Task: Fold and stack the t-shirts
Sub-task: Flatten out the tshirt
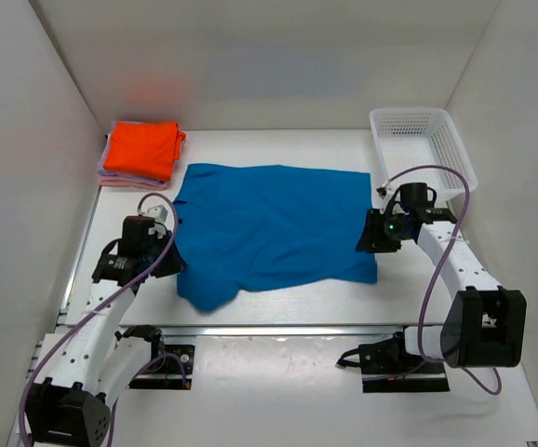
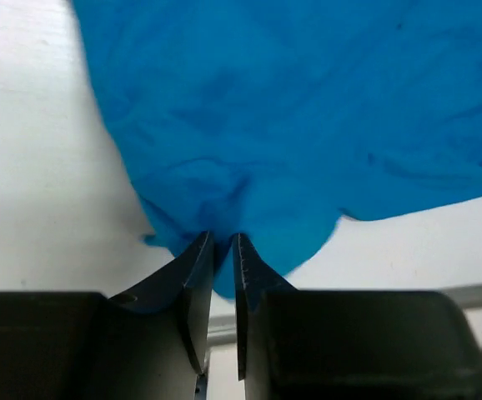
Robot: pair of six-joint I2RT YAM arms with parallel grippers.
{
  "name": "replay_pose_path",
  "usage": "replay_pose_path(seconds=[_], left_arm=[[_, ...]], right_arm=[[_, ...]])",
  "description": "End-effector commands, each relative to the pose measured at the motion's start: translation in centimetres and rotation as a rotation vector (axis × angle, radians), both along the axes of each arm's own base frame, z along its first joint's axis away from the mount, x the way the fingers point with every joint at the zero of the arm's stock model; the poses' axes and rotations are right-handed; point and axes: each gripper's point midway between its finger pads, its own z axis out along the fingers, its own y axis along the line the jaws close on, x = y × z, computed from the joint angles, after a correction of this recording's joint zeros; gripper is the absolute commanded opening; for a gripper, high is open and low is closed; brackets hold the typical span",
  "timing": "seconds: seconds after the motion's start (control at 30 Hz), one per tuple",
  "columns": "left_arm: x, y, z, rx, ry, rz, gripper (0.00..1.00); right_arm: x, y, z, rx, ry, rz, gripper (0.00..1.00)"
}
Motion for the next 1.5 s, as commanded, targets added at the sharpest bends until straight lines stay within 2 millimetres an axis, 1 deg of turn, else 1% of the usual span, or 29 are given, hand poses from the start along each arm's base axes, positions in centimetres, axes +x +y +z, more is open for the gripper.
replay_pose_path(seconds=[0.0,0.03,0.07,0.1,0.13,0.17,0.2,0.23,0.37,0.4,0.53,0.57,0.63,0.67,0.73,0.77,0.83,0.9,0.93,1.0,1.1,1.13,1.17,1.23,1.33,1.37,1.4,1.43,1.47], left_arm=[[0.1,-1.8,2.9,-0.046,-0.093,-0.049,0.30],[0.2,-1.8,3.4,-0.048,-0.108,-0.050,0.34],[0.3,-1.8,3.3,-0.060,-0.097,-0.050,0.35],[0.3,-1.7,2.7,-0.067,-0.077,-0.057,0.35],[0.3,-1.5,2.3,-0.065,-0.063,-0.054,0.38],[0.1,-1.5,1.7,-0.060,-0.043,-0.060,0.40],[0.1,-2.1,1.0,-0.062,-0.030,-0.076,0.43],[0.0,-2.3,0.6,-0.063,-0.021,-0.080,0.43],[-0.4,-2.7,-0.4,-0.051,0.038,-0.119,0.41],[-0.7,-2.8,-0.7,-0.048,0.057,-0.125,0.42],[-1.3,-4.1,-2.0,-0.050,0.121,-0.178,0.49],[-1.5,-4.4,-2.5,-0.048,0.139,-0.189,0.51],[-1.5,-4.9,-3.1,-0.052,0.164,-0.203,0.51],[-1.3,-5.3,-3.2,-0.057,0.165,-0.212,0.51],[-0.2,-5.5,-3.7,-0.052,0.147,-0.189,0.49],[0.4,-5.5,-4.0,-0.049,0.141,-0.171,0.48],[1.3,-5.6,-4.6,-0.046,0.140,-0.155,0.45],[2.0,-5.5,-5.6,-0.013,0.166,-0.141,0.43],[2.3,-5.7,-5.6,-0.007,0.161,-0.145,0.43],[2.9,-5.6,-6.8,0.017,0.195,-0.137,0.43],[3.4,-5.8,-8.5,0.034,0.244,-0.147,0.40],[3.8,-6.2,-8.5,0.030,0.235,-0.151,0.39],[3.8,-6.3,-9.1,0.027,0.253,-0.151,0.36],[4.4,-6.2,-10.2,0.026,0.269,-0.142,0.34],[5.9,-6.0,-10.6,0.029,0.267,-0.114,0.35],[7.0,-6.0,-10.6,0.033,0.264,-0.104,0.35],[8.2,-6.2,-10.5,0.030,0.261,-0.104,0.35],[9.2,-6.0,-10.8,0.048,0.277,-0.095,0.35],[10.1,-6.1,-10.7,0.050,0.269,-0.095,0.34]], right_arm=[[0.5,-0.3,2.0,-0.006,-0.103,-0.025,0.44],[0.5,-0.6,2.1,-0.014,-0.107,-0.035,0.47],[0.6,-0.5,2.5,-0.016,-0.121,-0.036,0.51],[0.6,-0.7,2.6,-0.015,-0.123,-0.045,0.52],[0.6,-0.8,2.5,-0.022,-0.122,-0.046,0.51],[0.6,-0.8,2.1,-0.024,-0.111,-0.050,0.52],[0.4,-1.1,1.2,-0.040,-0.092,-0.054,0.51],[-0.1,-1.1,0.4,-0.045,-0.070,-0.057,0.50],[-1.2,-0.3,-1.3,-0.062,-0.013,-0.052,0.48],[-1.9,0.0,-1.9,-0.074,0.010,-0.047,0.48],[-2.8,-0.7,-3.3,-0.107,0.052,-0.096,0.49],[-3.0,-1.0,-3.8,-0.108,0.069,-0.114,0.50],[-3.0,-0.8,-4.1,-0.089,0.068,-0.104,0.50],[-3.3,-0.7,-4.6,-0.096,0.084,-0.101,0.50],[-2.7,-0.4,-4.5,-0.102,0.066,-0.102,0.50],[-2.8,-0.3,-5.2,-0.108,0.077,-0.093,0.50],[-2.3,0.2,-5.4,-0.103,0.072,-0.091,0.48],[-2.4,0.4,-6.6,-0.109,0.108,-0.083,0.48],[-2.3,0.4,-6.9,-0.113,0.113,-0.091,0.48],[-2.1,0.7,-7.9,-0.120,0.134,-0.080,0.47],[-1.4,1.0,-8.7,-0.129,0.154,-0.076,0.47],[-1.4,0.8,-9.3,-0.141,0.174,-0.080,0.47],[-1.0,0.8,-9.3,-0.149,0.168,-0.078,0.47],[0.0,0.8,-9.7,-0.161,0.168,-0.085,0.47],[2.4,0.8,-9.4,-0.188,0.136,-0.105,0.47],[3.7,0.4,-9.0,-0.206,0.116,-0.122,0.47],[5.1,0.8,-8.5,-0.205,0.097,-0.121,0.47],[5.5,0.8,-8.8,-0.221,0.107,-0.125,0.47],[6.8,0.7,-8.2,-0.229,0.092,-0.133,0.47]])
